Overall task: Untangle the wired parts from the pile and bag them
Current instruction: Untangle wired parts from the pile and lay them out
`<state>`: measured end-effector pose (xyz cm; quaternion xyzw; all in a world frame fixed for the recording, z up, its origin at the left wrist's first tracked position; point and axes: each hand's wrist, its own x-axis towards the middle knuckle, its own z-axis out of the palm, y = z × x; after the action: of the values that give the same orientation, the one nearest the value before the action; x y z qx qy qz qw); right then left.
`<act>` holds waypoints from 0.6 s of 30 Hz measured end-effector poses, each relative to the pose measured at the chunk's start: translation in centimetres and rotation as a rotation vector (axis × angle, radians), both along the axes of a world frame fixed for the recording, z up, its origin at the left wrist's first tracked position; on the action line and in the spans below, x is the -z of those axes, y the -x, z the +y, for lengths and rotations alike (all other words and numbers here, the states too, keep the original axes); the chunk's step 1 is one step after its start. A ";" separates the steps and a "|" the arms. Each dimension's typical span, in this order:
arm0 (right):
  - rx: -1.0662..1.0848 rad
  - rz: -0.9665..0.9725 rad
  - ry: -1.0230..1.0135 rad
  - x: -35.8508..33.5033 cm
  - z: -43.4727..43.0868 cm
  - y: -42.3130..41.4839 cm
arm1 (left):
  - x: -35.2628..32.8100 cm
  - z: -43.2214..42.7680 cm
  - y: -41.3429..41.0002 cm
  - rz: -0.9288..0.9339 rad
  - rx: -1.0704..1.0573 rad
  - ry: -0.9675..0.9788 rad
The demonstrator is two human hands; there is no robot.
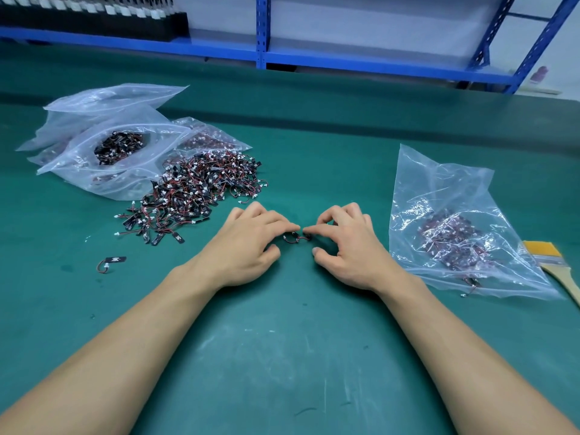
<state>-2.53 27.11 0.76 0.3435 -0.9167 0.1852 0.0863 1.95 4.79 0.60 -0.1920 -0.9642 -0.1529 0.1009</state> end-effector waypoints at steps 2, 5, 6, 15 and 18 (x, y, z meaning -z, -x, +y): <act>0.005 0.015 0.019 0.0 0.1 0.1 | 0.2 0.0 0.1 0.007 -0.001 0.014; 0.016 0.032 0.033 0.0 0.2 0.1 | 0.3 0.0 0.2 0.016 -0.004 0.032; 0.025 0.038 0.040 0.1 0.3 0.2 | 0.3 -0.1 0.2 0.015 -0.007 0.030; 0.029 0.144 0.145 0.1 -1.3 -0.2 | 0.3 0.2 0.1 0.000 0.012 -0.004; 0.027 0.149 0.184 0.2 -1.6 -0.3 | 0.4 0.2 0.1 -0.009 0.011 -0.026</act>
<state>-2.25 25.52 0.55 0.3347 -0.8914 0.2412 0.1877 1.81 5.02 0.20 -0.1953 -0.9614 -0.1668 0.0982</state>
